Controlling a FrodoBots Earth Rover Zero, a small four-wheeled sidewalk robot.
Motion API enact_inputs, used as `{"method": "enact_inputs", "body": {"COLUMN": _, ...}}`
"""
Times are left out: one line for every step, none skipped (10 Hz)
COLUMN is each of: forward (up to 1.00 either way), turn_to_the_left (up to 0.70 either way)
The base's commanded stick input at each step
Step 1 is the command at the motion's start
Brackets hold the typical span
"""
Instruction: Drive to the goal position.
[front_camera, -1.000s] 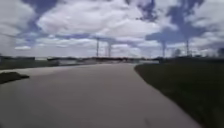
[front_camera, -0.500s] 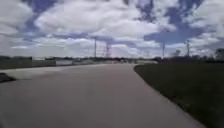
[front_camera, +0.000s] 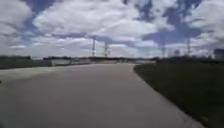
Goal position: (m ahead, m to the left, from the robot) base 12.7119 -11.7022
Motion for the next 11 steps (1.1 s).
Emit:
{"method": "enact_inputs", "body": {"forward": 1.0, "turn_to_the_left": 0.0}}
{"method": "enact_inputs", "body": {"forward": 1.0, "turn_to_the_left": 0.0}}
{"method": "enact_inputs", "body": {"forward": 1.0, "turn_to_the_left": -0.13}}
{"method": "enact_inputs", "body": {"forward": 1.0, "turn_to_the_left": -0.26}}
{"method": "enact_inputs", "body": {"forward": 1.0, "turn_to_the_left": -0.07}}
{"method": "enact_inputs", "body": {"forward": 1.0, "turn_to_the_left": 0.0}}
{"method": "enact_inputs", "body": {"forward": 1.0, "turn_to_the_left": 0.0}}
{"method": "enact_inputs", "body": {"forward": 1.0, "turn_to_the_left": 0.0}}
{"method": "enact_inputs", "body": {"forward": 1.0, "turn_to_the_left": 0.0}}
{"method": "enact_inputs", "body": {"forward": 1.0, "turn_to_the_left": 0.0}}
{"method": "enact_inputs", "body": {"forward": 1.0, "turn_to_the_left": 0.0}}
